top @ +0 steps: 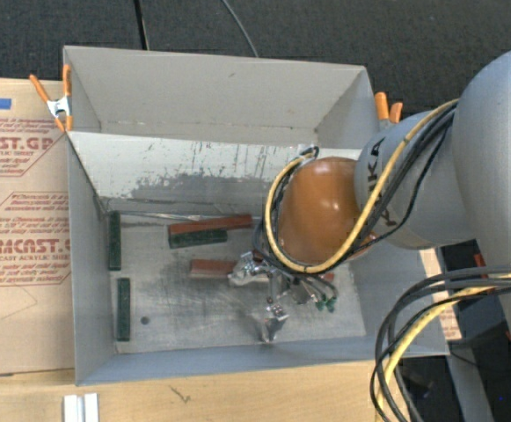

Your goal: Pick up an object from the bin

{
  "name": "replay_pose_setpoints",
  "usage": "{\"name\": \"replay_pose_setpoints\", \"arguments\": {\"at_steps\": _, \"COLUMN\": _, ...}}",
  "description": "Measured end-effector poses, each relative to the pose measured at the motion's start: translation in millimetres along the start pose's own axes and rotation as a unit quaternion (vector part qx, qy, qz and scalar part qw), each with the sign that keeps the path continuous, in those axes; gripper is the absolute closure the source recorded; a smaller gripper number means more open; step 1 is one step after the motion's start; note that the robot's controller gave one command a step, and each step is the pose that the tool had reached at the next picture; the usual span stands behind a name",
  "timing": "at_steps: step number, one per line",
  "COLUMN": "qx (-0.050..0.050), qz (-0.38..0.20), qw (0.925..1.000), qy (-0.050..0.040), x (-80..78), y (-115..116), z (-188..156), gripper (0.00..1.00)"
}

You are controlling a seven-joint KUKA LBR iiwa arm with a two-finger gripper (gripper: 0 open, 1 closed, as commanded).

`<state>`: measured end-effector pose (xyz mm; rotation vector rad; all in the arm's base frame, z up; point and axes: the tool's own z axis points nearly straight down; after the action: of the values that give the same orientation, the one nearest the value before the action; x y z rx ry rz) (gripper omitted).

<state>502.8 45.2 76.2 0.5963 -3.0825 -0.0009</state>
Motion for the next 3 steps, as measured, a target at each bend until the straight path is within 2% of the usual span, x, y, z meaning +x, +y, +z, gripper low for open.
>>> {"name": "replay_pose_setpoints", "arguments": {"at_steps": 1, "qx": 0.0, "qz": 0.007, "qw": 1.0, "qy": 0.0004, "x": -50.0, "y": 10.5, "z": -30.2, "gripper": 0.0}}
{"name": "replay_pose_setpoints", "arguments": {"at_steps": 2, "qx": 0.0, "qz": 0.034, "qw": 0.9993, "qy": -0.0111, "x": -83.5, "y": -2.3, "z": -1.8, "gripper": 1.0}}
{"name": "replay_pose_setpoints", "arguments": {"at_steps": 3, "qx": 0.0, "qz": 0.034, "qw": 0.9993, "qy": -0.0111, "x": -83.5, "y": -2.3, "z": -1.8, "gripper": 1.0}}
